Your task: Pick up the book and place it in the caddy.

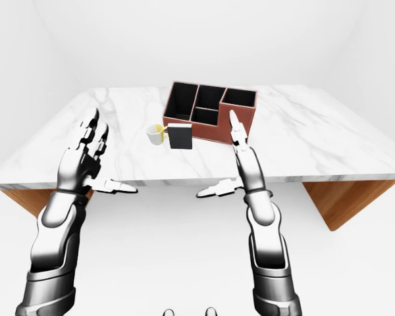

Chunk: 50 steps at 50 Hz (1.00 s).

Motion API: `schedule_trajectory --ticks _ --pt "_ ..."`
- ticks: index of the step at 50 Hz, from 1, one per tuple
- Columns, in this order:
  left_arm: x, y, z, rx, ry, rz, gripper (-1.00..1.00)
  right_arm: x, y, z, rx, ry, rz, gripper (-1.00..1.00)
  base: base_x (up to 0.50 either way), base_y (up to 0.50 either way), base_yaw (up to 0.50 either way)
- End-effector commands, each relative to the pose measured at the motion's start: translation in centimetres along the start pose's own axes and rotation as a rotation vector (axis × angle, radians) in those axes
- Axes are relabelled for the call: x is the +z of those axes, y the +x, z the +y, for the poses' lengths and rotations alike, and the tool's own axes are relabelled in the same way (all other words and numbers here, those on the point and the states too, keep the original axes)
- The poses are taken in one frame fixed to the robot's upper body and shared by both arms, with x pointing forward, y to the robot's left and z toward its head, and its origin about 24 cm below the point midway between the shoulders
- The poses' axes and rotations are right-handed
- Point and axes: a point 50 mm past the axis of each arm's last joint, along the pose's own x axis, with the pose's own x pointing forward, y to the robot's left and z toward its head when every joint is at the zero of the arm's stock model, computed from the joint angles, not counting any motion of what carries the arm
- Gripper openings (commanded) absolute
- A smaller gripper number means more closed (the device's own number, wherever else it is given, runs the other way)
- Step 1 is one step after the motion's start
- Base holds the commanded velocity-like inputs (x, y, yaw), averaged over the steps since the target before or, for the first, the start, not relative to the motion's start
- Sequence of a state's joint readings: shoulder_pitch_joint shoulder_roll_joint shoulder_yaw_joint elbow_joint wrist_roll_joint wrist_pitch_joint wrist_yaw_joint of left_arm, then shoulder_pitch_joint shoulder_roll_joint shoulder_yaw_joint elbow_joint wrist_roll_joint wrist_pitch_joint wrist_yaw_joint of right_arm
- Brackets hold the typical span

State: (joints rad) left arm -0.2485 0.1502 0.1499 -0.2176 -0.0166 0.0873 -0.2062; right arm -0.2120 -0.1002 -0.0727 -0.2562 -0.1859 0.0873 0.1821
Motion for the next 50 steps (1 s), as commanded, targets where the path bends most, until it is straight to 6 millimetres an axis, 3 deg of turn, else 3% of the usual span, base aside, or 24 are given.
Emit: schedule_trajectory --ticks 1,10,24,39,50 --pt "2.6 0.6 0.8 0.002 0.032 -0.106 1.00 2.6 0.5 -0.9 0.005 -0.070 -0.105 1.00 0.00 0.00 0.00" --pt "3.6 0.5 0.7 -0.002 0.055 -0.150 1.00 3.2 0.3 -0.7 0.019 -0.083 -0.128 1.00 0.00 0.14 0.00" --pt "3.0 0.4 0.7 0.002 0.073 -0.120 1.00 3.8 0.3 -0.6 0.026 -0.085 -0.155 1.00 0.05 0.49 0.00" --pt "2.6 0.3 0.4 -0.003 0.062 -0.104 1.00 4.8 0.2 -0.6 0.031 -0.100 -0.197 1.00 0.00 0.00 0.00" --pt "3.8 0.2 0.6 0.012 0.066 -0.154 1.00 4.8 0.2 -0.3 0.047 -0.112 -0.194 1.00 0.00 0.00 0.00"
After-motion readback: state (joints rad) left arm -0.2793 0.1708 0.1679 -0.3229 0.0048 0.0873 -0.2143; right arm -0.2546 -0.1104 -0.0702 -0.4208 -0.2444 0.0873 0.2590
